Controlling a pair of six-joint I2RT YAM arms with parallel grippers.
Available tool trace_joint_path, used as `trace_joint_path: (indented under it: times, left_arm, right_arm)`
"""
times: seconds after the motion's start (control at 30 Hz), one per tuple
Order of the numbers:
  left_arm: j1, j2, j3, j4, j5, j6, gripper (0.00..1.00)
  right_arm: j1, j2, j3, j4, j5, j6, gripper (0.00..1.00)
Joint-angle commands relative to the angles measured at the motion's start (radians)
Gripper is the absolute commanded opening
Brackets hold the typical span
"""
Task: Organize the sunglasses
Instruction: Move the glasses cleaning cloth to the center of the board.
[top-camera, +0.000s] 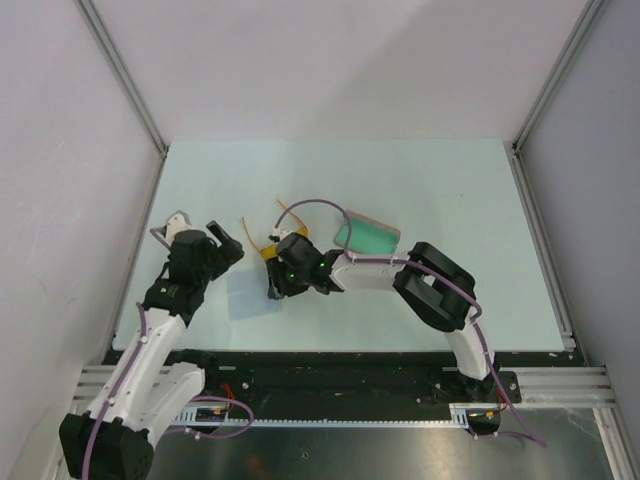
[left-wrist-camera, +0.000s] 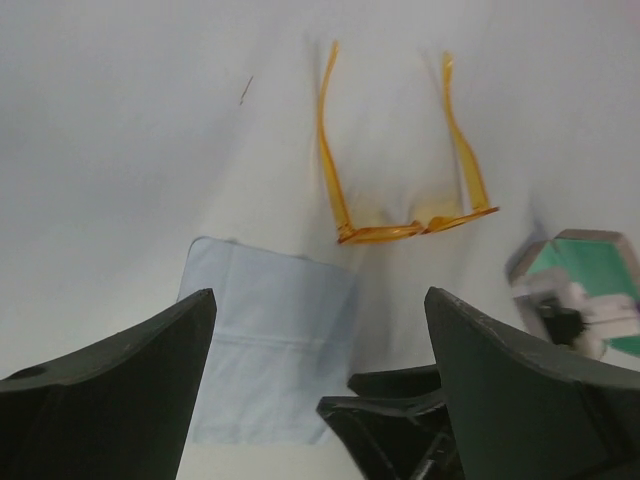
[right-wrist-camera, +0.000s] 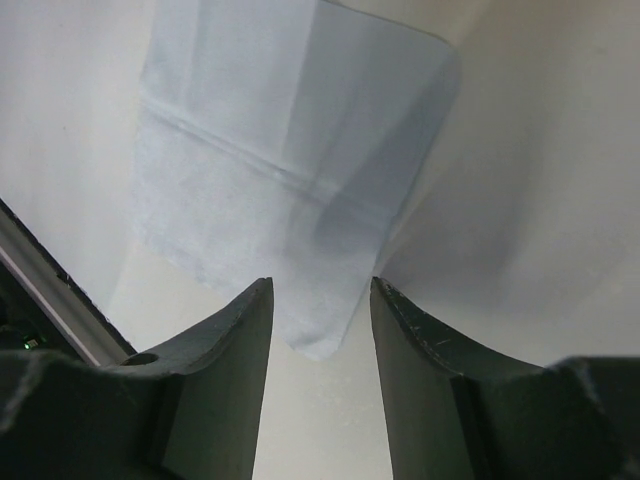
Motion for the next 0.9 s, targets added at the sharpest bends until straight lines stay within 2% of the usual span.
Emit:
trace_joint_path:
  times: [0.0, 0.27, 0.7, 0.87]
  left_arm:
    - [0.005, -0.073, 0.062, -0.008, 0.002, 0.030, 0.91]
    - [0.005, -0.112, 0.089, -0.031, -0.012, 0.060, 0.91]
    - [0.005, -0.092, 0.088, -0.034, 0.006, 0.066, 0.91]
    - [0.007, -0.081, 0.088, -0.034, 0.022, 0.072, 0.91]
  right_arm:
    - [0.036, 0.073, 0.045, -0.141, 0.072, -0.006, 0.48]
    - [0.051, 0.110, 0.125, -0.237, 0.156, 0.002, 0.38]
    - [0.051, 0.119, 0.145, -0.303, 0.227, 0.009, 0.00]
    - [0.049, 0.099, 0.143, -0.328, 0.245, 0.016, 0.00]
